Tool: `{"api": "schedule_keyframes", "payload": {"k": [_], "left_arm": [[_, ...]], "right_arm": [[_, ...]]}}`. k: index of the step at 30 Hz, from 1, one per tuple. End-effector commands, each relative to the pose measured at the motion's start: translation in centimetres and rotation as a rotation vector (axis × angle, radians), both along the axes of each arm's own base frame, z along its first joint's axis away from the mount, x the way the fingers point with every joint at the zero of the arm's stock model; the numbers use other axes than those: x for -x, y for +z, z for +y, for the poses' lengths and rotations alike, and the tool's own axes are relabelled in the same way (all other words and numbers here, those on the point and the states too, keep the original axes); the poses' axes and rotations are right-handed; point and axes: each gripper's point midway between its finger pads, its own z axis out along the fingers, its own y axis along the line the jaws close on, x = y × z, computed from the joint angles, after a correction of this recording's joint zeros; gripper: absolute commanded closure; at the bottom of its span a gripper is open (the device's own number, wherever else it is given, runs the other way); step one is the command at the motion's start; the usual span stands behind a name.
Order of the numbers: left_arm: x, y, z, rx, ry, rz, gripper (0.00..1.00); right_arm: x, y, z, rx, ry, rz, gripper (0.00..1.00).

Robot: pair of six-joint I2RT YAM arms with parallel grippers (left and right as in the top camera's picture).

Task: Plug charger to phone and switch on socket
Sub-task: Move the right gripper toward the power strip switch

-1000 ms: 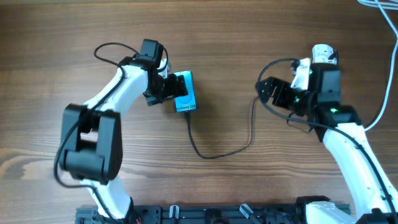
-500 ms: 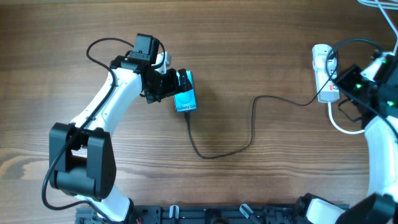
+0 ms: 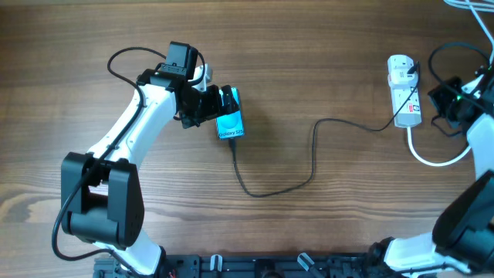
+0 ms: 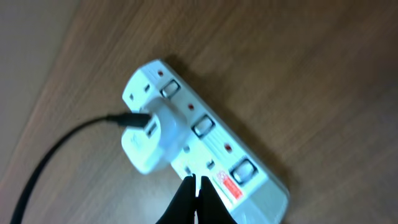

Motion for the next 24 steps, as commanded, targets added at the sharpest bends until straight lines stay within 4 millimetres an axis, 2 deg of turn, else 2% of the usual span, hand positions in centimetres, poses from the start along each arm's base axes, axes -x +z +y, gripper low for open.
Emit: {"api": "schedule_keyframes", "payload": {"k": [1, 14, 24], "left_arm": [[0.1, 0.3, 0.0, 0.018, 0.009, 0.002, 0.00], [0.1, 0.3, 0.0, 0.018, 0.009, 0.002, 0.00], [0.1, 0.3, 0.0, 0.018, 0.009, 0.002, 0.00]], "right_arm": [[-1.9, -0.4, -0.4, -0.041, 0.010, -0.011, 0.96], [-3.8, -5.1, 0.1, -0.142, 0.038, -0.011, 0.96], [-4.0, -6.3, 0.1, -0.149, 0.042, -0.001, 0.96]]}}
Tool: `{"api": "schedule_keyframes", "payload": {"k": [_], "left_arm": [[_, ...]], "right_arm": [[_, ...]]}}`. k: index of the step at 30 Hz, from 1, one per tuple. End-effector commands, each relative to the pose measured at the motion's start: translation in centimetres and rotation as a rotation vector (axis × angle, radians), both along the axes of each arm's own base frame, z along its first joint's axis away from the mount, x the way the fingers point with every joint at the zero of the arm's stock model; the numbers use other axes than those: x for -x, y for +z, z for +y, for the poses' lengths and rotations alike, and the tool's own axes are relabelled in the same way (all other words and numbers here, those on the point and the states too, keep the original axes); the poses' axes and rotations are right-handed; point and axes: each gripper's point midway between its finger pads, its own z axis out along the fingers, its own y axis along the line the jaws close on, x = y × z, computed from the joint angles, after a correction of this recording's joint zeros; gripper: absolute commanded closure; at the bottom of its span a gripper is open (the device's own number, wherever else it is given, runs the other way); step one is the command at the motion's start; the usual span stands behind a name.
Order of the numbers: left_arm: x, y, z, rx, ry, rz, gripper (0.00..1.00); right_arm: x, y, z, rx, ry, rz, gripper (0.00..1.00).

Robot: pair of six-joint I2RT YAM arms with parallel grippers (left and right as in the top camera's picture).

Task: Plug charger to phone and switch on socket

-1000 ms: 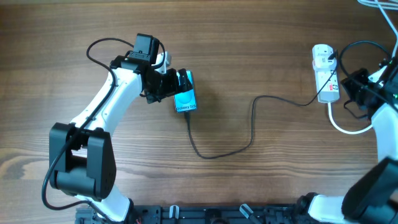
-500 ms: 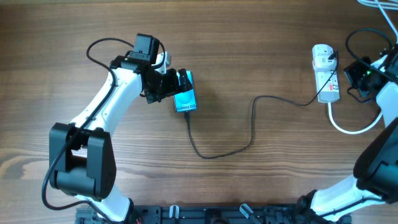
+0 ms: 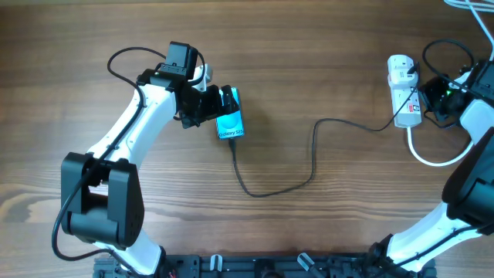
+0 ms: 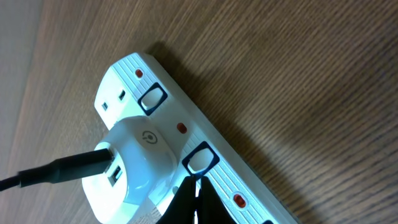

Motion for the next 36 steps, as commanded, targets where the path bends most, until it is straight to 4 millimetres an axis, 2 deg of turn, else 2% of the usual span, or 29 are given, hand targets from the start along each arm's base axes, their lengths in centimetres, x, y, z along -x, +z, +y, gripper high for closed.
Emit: {"api": "schedule_keyframes", "payload": {"k": [1, 11, 19, 36], "left_arm": [[0.1, 0.3, 0.0, 0.018, 0.009, 0.003, 0.00], [0.1, 0.3, 0.0, 0.018, 0.009, 0.003, 0.00], [0.1, 0.3, 0.0, 0.018, 0.009, 0.003, 0.00], [0.1, 0.3, 0.0, 0.018, 0.009, 0.003, 0.00]], "right_arm": [[-0.6, -0.1, -0.1, -0.018, 0.000, -0.014, 0.96], [-0.9, -0.1, -0.2, -0.003, 0.017, -0.030, 0.96], [-1.0, -1.5, 0.6, -0.043, 0.047, -0.021, 0.96], [-1.6, -1.3, 0.3, -0.005, 0.067, -0.048, 0.96]]}}
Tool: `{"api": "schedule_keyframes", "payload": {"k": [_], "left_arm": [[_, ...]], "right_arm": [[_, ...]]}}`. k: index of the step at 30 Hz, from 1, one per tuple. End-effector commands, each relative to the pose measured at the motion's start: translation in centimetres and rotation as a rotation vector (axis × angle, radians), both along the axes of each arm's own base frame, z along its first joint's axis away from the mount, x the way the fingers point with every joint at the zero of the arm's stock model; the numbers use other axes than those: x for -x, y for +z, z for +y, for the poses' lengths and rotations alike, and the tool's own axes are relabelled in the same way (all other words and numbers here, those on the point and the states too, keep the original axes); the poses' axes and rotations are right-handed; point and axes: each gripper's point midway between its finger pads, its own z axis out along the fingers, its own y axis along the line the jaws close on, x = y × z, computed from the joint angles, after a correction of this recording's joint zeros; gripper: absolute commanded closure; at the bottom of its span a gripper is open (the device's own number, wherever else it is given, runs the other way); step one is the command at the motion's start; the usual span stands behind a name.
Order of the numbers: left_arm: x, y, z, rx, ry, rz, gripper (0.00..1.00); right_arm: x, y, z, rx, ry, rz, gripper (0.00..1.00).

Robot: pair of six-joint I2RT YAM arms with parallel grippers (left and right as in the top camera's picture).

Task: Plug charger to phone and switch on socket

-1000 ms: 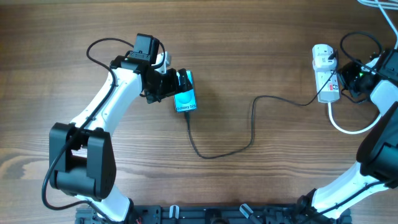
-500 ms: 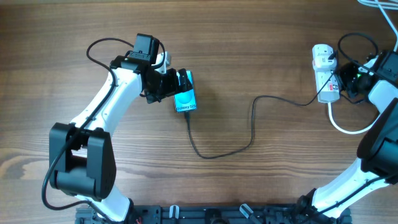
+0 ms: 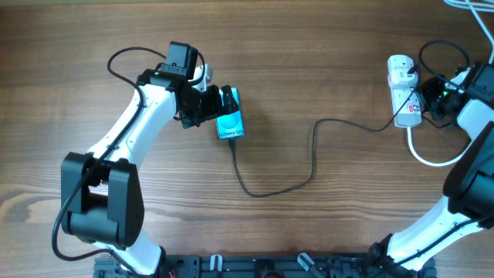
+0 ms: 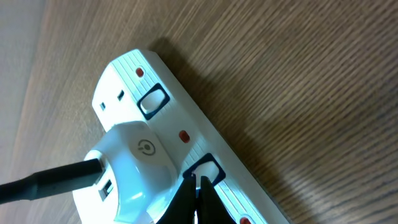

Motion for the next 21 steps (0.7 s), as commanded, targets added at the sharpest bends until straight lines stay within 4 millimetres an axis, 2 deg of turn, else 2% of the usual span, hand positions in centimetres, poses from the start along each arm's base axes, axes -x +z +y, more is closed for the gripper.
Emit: {"api": "schedule_keyframes", "payload": {"k": [1, 6, 14, 21], "left_arm": [[0.1, 0.3, 0.0, 0.018, 0.009, 0.003, 0.00], [0.1, 0.3, 0.0, 0.018, 0.009, 0.003, 0.00], [0.1, 0.3, 0.0, 0.018, 0.009, 0.003, 0.00], [0.1, 0.3, 0.0, 0.018, 0.009, 0.003, 0.00]], "right_arm": [[-0.8, -0.1, -0.2, 0.013, 0.026, -0.025, 0.96], [-1.1, 0.1, -0.3, 0.028, 0.032, -0.042, 0.96], [-1.2, -1.7, 0.2, 0.010, 0.048, -0.021, 0.96], [-1.4, -1.8, 0.2, 0.021, 0.059, -0.031, 0.96]]}}
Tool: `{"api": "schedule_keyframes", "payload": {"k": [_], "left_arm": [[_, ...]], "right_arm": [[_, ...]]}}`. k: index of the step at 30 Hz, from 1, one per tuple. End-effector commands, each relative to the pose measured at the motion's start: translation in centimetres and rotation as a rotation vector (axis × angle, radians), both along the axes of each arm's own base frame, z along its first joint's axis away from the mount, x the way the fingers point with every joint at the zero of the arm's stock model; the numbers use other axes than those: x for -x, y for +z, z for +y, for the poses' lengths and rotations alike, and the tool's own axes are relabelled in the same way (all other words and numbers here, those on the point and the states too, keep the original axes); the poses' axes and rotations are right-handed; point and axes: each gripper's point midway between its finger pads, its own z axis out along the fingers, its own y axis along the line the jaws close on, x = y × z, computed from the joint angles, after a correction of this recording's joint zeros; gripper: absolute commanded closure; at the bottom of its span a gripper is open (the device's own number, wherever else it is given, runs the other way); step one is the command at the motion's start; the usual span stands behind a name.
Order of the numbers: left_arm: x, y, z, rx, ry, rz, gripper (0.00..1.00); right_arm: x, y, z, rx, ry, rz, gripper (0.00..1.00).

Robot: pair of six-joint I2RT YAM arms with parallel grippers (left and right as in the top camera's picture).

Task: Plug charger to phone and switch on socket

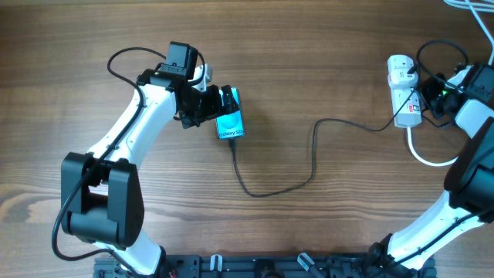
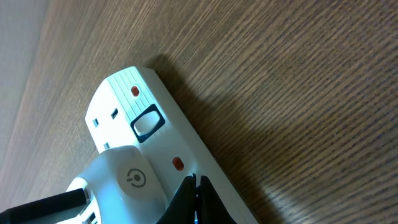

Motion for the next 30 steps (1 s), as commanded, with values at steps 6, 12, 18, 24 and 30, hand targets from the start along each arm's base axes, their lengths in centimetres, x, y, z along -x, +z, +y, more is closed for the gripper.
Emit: {"api": "schedule_keyframes", "payload": {"k": [6, 12, 18, 24, 30], "left_arm": [[0.1, 0.3, 0.0, 0.018, 0.006, 0.001, 0.00], [0.1, 0.3, 0.0, 0.018, 0.006, 0.001, 0.00], [0.1, 0.3, 0.0, 0.018, 0.006, 0.001, 0.00], [0.1, 0.3, 0.0, 0.018, 0.006, 0.001, 0.00], [0.1, 0.3, 0.0, 0.018, 0.006, 0.001, 0.00]], "right_arm": [[-0.5, -0.7, 2.3, -0.053, 0.081, -0.007, 0.96], [-0.4, -1.2, 4.0, -0.072, 0.109, 0.025, 0.96], [0.1, -1.9, 5.3, -0.088, 0.101, 0.083, 0.96], [0.8, -2.4, 5.9, -0.105, 0.101, 0.125, 0.96], [1.4, -2.7, 6.3, -0.121, 0.110, 0.148, 0.96]]}}
